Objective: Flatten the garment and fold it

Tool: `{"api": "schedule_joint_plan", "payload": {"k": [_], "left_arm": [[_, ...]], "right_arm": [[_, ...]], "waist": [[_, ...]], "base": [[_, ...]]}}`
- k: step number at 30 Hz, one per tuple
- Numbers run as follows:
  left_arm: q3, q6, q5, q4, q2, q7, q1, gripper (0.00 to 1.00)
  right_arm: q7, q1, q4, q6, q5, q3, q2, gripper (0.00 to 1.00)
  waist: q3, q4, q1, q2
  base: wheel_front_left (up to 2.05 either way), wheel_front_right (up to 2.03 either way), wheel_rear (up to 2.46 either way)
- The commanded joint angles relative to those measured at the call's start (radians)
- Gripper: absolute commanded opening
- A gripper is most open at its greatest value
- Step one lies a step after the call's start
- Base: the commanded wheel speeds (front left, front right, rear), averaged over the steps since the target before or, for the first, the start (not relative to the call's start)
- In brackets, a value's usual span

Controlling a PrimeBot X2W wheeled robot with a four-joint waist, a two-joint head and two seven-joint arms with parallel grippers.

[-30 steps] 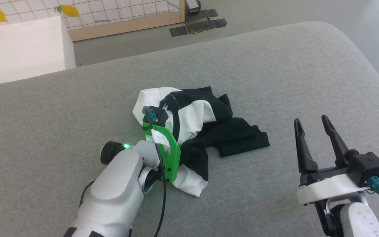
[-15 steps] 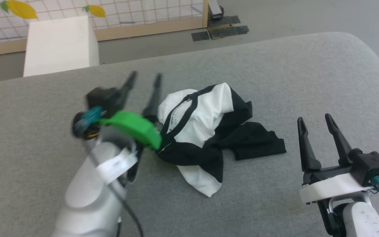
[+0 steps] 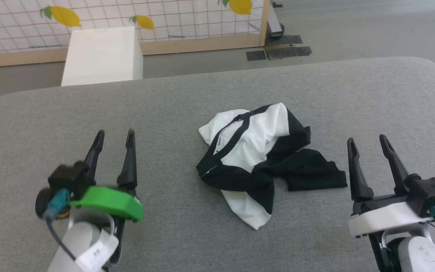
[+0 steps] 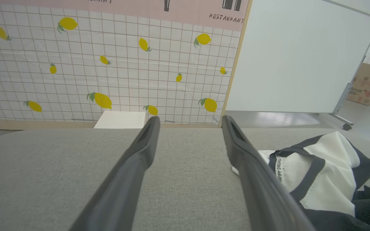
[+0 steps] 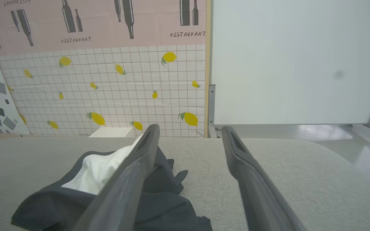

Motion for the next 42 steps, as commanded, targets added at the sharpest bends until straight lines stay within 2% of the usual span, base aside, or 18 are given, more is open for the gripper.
{"api": "schedule_joint_plan", "payload": {"k": [1, 5, 9, 16, 20, 27, 28, 29, 30, 36, 42], "left_arm": [[0.013, -0.004, 0.022, -0.014, -0.008, -0.004, 0.033, 1.0], [0.042, -0.013, 0.053, -0.043, -0.035, -0.004, 0.096, 1.0], [0.071, -0.021, 0.078, -0.07, -0.066, -0.004, 0.132, 1.0], [0.102, -0.049, 0.11, -0.091, -0.106, -0.004, 0.138, 1.0], [0.108, -0.063, 0.123, -0.092, -0.123, -0.004, 0.131, 1.0], [0.113, -0.083, 0.136, -0.089, -0.143, -0.004, 0.114, 1.0], [0.114, -0.085, 0.136, -0.088, -0.145, -0.004, 0.112, 1.0], [0.114, -0.088, 0.136, -0.087, -0.148, -0.004, 0.109, 1.0], [0.114, -0.09, 0.137, -0.085, -0.149, -0.004, 0.108, 1.0], [0.118, -0.1, 0.139, -0.067, -0.156, -0.004, 0.104, 1.0], [0.128, -0.105, 0.14, -0.052, -0.159, -0.005, 0.123, 1.0]], "right_arm": [[0.003, 0.016, -0.006, -0.002, -0.008, 0.001, 0.0, 1.0], [0.019, 0.025, -0.015, -0.002, -0.011, 0.013, 0.0, 1.0], [0.078, 0.019, -0.022, -0.002, -0.016, 0.087, 0.0, 1.0], [0.339, -0.035, -0.006, -0.002, -0.027, 0.25, -0.012, 1.0], [0.51, -0.067, 0.006, -0.002, -0.005, 0.284, -0.017, 1.0], [0.715, -0.122, 0.031, -0.002, -0.007, 0.324, -0.031, 1.0], [0.738, -0.125, 0.038, -0.002, -0.009, 0.325, -0.032, 0.48], [0.764, -0.129, 0.043, -0.002, -0.011, 0.331, -0.034, 0.1], [0.783, -0.13, 0.046, -0.002, -0.012, 0.335, -0.036, 0.0], [0.862, -0.071, 0.013, -0.002, 0.0, 0.297, -0.049, 0.0], [0.933, 0.129, -0.118, -0.002, -0.031, 0.07, -0.041, 0.0]], "waist": [[-0.005, 0.015, 0.0, 0.0081], [-0.001, 0.037, 0.0, 0.0081], [0.006, 0.058, 0.0, 0.0081], [0.024, 0.1, 0.0, 0.0081], [0.036, 0.118, 0.0, 0.0081], [0.066, 0.141, 0.0, 0.0081], [0.069, 0.143, 0.0, 0.0081], [0.072, 0.147, 0.0, 0.0081], [0.074, 0.148, 0.0, 0.0081], [0.065, 0.153, 0.0, 0.0081], [0.034, 0.133, 0.0, 0.0081]], "base": [[0.0, 0.0, 0.0], [0.0, 0.0, 0.0], [0.0, 0.0, 0.0], [0.0, 0.0, 0.0], [0.0, 0.0, 0.0], [0.0, 0.0, 0.0], [0.0, 0.0, 0.0], [0.0, 0.0, 0.0], [0.0, 0.0, 0.0], [0.0, 0.0, 0.0], [0.0, 0.0, 0.0]]}}
